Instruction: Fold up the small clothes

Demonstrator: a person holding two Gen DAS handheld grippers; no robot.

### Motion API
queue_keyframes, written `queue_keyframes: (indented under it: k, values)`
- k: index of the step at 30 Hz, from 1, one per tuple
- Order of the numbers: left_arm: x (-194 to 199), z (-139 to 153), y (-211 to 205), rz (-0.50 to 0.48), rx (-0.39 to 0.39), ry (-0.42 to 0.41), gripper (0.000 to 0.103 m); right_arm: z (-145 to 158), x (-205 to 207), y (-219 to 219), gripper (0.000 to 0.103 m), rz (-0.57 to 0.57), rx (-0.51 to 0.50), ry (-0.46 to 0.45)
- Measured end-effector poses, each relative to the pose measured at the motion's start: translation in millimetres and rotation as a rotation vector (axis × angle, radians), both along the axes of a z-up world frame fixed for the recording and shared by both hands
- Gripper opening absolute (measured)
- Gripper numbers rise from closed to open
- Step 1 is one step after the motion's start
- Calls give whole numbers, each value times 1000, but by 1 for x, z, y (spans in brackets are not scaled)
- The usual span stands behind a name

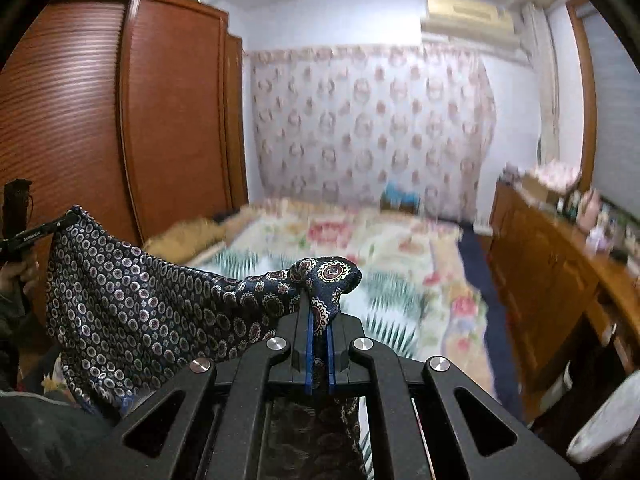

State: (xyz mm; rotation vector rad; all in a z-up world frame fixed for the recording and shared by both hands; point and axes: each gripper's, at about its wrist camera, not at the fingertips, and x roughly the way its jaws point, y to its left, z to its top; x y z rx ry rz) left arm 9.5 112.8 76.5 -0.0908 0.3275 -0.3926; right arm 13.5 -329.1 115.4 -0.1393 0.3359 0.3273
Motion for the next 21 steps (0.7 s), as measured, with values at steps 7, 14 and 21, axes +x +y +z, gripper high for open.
queue_keyframes:
  k: [7, 14, 21]
  values:
    - [99, 45, -6, 95, 89, -39, 5, 54, 78, 2, 4, -71, -42, -50]
    - [223, -18, -12, 132, 211, 164, 37, -15, 240, 16, 24, -165, -57, 235]
    - [240, -76, -11, 120, 236, 296, 52, -109, 291, 8, 28, -262, -72, 386]
